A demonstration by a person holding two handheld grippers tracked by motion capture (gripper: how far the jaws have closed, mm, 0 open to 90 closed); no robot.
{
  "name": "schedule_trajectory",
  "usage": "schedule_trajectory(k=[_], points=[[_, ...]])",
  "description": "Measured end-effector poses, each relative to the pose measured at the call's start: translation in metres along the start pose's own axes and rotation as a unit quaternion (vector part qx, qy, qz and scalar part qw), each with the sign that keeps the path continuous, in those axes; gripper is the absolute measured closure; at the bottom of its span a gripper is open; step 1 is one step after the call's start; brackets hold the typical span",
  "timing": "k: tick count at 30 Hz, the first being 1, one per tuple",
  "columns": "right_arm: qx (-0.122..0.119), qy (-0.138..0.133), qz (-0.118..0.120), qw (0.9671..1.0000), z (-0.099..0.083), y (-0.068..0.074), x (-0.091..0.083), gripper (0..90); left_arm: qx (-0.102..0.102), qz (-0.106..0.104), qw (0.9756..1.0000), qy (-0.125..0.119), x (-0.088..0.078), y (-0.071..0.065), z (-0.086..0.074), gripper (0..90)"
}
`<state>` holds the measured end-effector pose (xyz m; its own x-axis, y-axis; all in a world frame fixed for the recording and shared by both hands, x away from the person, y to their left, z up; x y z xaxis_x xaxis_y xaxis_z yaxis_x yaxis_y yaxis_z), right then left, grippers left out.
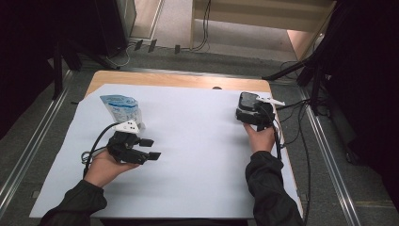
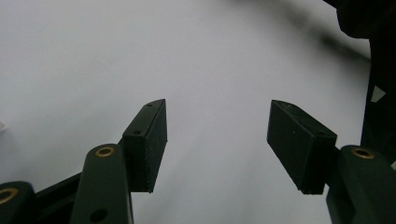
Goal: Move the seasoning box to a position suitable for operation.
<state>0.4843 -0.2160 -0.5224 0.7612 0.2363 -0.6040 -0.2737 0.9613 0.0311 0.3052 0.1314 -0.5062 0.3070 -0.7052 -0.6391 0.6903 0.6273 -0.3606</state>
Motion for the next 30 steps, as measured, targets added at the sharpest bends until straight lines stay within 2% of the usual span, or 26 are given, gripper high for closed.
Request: schedule_trajectory(k=[3,4,5,7,11,15,17,23,30], points=[[0.009,-0.007,-0.010,0.9999,0.003,-0.002,0.006,6.8,-0.001,0.003,1.0000,0.004,0.000,-0.001,-0.003,39.1],[0.007,-0.002,-0.021,0.9998,0.004,-0.002,0.011,3.6,-0.004,-0.002,1.0000,0.004,0.000,-0.002,-0.003,38.7],[0.007,-0.002,-0.021,0.9998,0.004,-0.002,0.011,3.6,-0.007,-0.010,0.9999,0.002,-0.001,-0.003,-0.003,38.7],[0.005,-0.003,-0.036,0.9993,0.006,-0.003,0.016,3.1,-0.012,-0.021,0.9997,-0.007,-0.003,-0.006,-0.002,38.9],[0.010,-0.011,-0.056,0.9983,0.008,-0.006,0.022,3.0,-0.011,-0.015,0.9998,-0.009,-0.004,-0.006,-0.005,38.9],[0.024,-0.009,-0.053,0.9983,0.007,-0.011,0.030,9.1,-0.011,-0.007,0.9999,-0.002,-0.004,-0.005,-0.008,38.9],[0.022,-0.017,-0.050,0.9983,0.009,-0.015,0.033,11.9,-0.013,-0.005,0.9999,-0.002,-0.005,-0.005,-0.009,38.9],[0.034,-0.022,-0.041,0.9983,0.009,-0.017,0.042,9.2,-0.014,-0.002,0.9999,-0.001,-0.003,-0.003,-0.010,38.8],[0.013,-0.022,-0.053,0.9982,0.009,-0.019,0.042,13.5,-0.016,0.002,0.9999,0.001,-0.002,0.000,-0.010,38.6]])
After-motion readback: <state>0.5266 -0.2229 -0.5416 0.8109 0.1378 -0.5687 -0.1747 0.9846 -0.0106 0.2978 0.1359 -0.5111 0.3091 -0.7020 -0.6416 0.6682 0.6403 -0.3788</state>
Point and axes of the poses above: each handheld gripper's, and its own axes: x roughly forward along the jaws, z roughly out of its top, y roughly to its left, the point moved 8 cm from there along x, roughly forward along the jaws, and after that the axes turned 8 degrees about -x, right-handed, at the moved point
